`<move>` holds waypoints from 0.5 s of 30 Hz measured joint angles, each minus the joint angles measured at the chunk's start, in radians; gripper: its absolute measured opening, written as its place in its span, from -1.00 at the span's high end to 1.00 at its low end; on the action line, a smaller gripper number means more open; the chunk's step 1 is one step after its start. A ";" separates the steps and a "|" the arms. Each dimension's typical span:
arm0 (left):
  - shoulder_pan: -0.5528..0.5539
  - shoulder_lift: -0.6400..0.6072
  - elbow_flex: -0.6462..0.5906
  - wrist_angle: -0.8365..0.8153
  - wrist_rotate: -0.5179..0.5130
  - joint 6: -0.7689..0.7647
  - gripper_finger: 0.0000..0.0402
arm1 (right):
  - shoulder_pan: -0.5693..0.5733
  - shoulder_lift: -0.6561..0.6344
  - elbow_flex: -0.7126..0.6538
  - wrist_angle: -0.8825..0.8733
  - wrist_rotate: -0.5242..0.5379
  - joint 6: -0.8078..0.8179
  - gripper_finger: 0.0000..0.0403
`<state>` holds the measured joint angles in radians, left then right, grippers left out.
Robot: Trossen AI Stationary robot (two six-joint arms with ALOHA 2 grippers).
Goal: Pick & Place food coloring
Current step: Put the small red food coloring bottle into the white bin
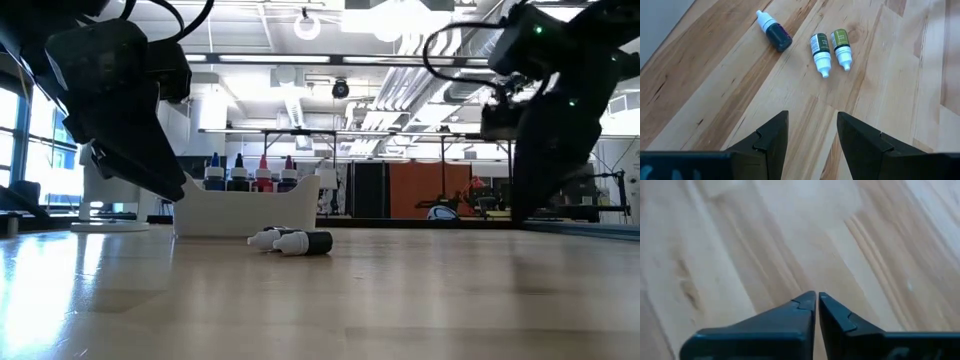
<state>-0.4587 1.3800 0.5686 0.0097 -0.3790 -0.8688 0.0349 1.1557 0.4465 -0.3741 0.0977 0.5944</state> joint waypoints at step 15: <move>0.000 0.000 0.000 0.033 -0.003 0.000 0.16 | 0.177 0.000 0.167 -0.104 -0.170 0.061 0.44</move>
<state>-0.4587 1.3800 0.5686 0.0429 -0.3818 -0.8692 0.2116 1.1557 0.6132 -0.4776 -0.0728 0.6558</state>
